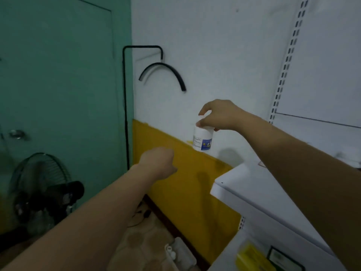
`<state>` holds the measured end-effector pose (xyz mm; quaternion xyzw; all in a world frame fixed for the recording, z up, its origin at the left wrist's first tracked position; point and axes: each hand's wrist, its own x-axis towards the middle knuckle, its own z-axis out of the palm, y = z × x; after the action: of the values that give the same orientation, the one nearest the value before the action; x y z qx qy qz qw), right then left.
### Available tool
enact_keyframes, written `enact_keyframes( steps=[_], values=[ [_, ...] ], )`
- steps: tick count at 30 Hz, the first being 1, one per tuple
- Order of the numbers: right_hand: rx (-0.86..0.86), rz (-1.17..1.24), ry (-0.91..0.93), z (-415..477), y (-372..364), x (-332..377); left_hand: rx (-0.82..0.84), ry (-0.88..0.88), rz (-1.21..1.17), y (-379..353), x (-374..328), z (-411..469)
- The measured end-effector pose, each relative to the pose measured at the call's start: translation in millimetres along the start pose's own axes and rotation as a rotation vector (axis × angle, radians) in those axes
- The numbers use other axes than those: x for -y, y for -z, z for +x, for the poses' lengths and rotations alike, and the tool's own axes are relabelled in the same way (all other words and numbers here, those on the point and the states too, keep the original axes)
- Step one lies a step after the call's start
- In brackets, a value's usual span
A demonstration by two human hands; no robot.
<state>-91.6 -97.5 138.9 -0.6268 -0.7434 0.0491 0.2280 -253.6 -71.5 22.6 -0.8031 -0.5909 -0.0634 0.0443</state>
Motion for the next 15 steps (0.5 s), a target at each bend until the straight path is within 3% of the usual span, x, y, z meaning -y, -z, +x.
enact_keyframes(
  steps=[7, 15],
  values=[
    [0.125, 0.037, 0.144, 106.2, -94.3, 44.2, 0.068, 0.151, -0.007, -50.0, 100.2, 50.1],
    [0.224, -0.005, 0.187, 241.0, -181.2, 42.3, 0.128, 0.278, -0.043, -97.5, 178.9, 146.1]
  ],
)
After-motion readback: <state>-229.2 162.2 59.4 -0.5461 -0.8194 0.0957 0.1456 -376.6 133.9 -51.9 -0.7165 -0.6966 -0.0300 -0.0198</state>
